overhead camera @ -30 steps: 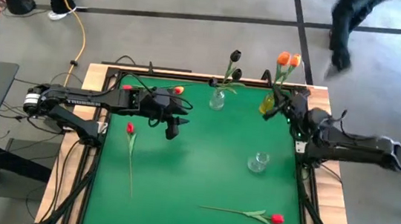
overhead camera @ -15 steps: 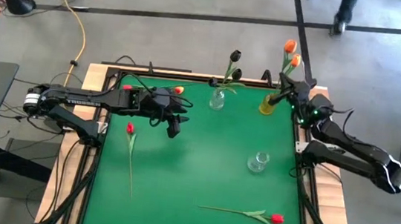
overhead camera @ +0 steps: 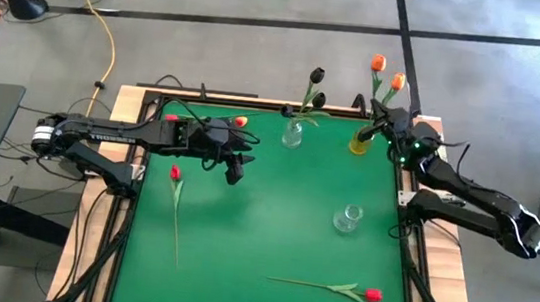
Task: Sort flowers into vase by color
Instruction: Put the bottom orange flower into the yellow vase
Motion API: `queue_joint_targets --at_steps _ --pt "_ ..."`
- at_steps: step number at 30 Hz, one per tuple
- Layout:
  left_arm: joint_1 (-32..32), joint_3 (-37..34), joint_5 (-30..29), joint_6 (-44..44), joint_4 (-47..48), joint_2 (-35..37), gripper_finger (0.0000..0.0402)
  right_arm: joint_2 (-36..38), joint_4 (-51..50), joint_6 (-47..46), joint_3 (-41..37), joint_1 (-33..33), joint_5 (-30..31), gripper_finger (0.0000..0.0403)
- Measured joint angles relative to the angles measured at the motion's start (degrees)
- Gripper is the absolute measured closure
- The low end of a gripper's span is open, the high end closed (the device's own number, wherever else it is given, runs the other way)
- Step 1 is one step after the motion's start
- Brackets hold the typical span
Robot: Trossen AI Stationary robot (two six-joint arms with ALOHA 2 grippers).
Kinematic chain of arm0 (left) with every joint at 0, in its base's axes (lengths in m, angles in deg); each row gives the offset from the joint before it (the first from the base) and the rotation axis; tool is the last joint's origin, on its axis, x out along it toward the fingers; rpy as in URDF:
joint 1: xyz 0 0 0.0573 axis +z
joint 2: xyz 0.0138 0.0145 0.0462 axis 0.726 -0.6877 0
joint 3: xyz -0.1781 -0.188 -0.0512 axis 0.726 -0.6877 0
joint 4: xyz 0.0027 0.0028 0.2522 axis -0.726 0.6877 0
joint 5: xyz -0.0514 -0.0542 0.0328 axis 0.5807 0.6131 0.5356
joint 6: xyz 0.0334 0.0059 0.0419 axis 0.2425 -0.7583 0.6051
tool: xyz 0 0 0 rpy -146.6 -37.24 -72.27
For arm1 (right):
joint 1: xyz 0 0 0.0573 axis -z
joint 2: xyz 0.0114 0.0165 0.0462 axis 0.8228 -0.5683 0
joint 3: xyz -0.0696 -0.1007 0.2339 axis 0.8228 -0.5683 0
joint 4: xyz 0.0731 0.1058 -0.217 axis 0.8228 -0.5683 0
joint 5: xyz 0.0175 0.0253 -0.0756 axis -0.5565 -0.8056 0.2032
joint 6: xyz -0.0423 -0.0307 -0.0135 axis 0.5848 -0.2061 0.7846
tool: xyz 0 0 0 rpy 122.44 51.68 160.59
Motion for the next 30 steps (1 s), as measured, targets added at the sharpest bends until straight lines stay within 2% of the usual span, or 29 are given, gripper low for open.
queue_joint_targets --at_steps 4,9,16,30 --pt "0.0 0.0 0.0 -0.01 0.02 0.0 0.0262 -1.21 -0.05 -0.02 -0.02 0.0 0.12 0.0383" --pt "0.01 0.0 0.02 0.0 0.07 0.0 0.0262 -2.18 -1.46 -1.56 -0.02 0.04 3.18 0.0382" --pt "0.01 0.0 0.03 0.0 0.13 0.0 0.0262 -2.05 -2.95 -6.47 -0.02 0.37 4.36 0.0356" --pt "0.01 0.0 0.07 0.0 2.06 0.0 0.0262 -2.03 -7.72 -6.25 -0.02 0.35 4.37 0.0318"
